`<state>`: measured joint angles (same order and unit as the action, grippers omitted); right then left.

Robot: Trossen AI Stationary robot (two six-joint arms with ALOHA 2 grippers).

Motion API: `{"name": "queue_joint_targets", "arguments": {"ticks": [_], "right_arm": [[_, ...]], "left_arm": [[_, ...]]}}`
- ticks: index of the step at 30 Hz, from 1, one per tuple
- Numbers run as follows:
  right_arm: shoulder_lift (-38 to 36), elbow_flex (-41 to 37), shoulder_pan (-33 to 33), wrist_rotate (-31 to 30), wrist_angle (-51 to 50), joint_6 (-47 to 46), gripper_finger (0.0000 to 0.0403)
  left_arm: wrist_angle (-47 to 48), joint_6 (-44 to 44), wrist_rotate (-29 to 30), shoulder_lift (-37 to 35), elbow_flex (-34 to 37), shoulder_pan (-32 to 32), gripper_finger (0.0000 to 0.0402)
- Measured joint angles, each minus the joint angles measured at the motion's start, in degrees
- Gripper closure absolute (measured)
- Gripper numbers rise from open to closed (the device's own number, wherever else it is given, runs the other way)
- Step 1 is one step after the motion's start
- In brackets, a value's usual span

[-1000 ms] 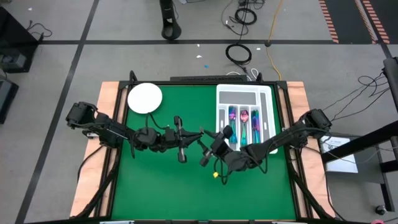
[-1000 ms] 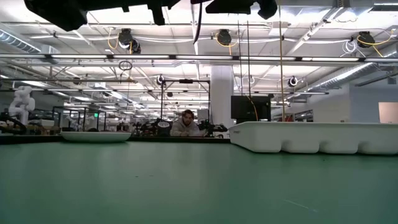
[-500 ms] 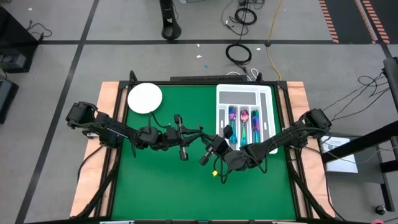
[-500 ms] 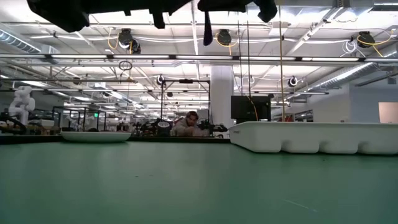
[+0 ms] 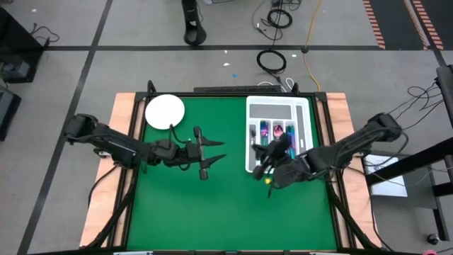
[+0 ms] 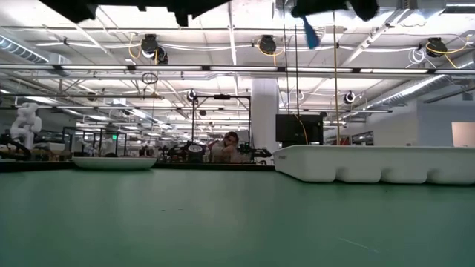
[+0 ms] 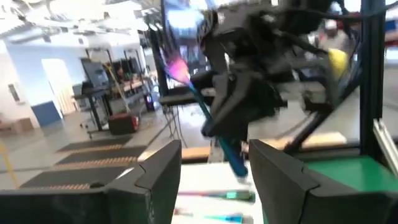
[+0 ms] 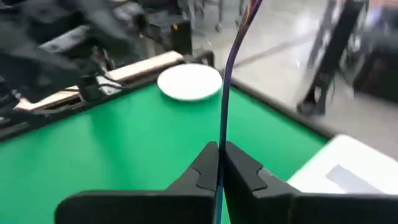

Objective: Sort silverware
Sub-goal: Put the blue fork into the white cutlery tray

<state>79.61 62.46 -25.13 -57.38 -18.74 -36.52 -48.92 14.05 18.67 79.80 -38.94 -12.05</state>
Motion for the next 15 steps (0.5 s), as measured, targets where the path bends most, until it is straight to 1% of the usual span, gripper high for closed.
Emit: {"name": "queue_joint_targets", "arguments": {"ticks": [3,5,10,15], "right_arm": [[-3.93,-2.21,0.16,0.63,-7.98,-11.4,0.0402],[-6.14,-4.6,0.16,1.34,-9.3,-15.92,0.0402],[-11.69,-10.75,0.6,4.7,-8.82,-22.67,0.0402],[-17.15,-15.7,3.41,10.86,-8.48,-25.75,0.0403]], "left_arm": [[6.08,-0.01,0.05,-3.51,0.02,0.04,0.021],[8.81,-0.03,0.07,-5.8,0.02,0.01,0.0209],[13.25,-0.04,-0.25,-8.39,0.07,-0.09,0.0209],[14.71,0.35,-0.28,-8.98,0.04,0.5,0.0209]]}}
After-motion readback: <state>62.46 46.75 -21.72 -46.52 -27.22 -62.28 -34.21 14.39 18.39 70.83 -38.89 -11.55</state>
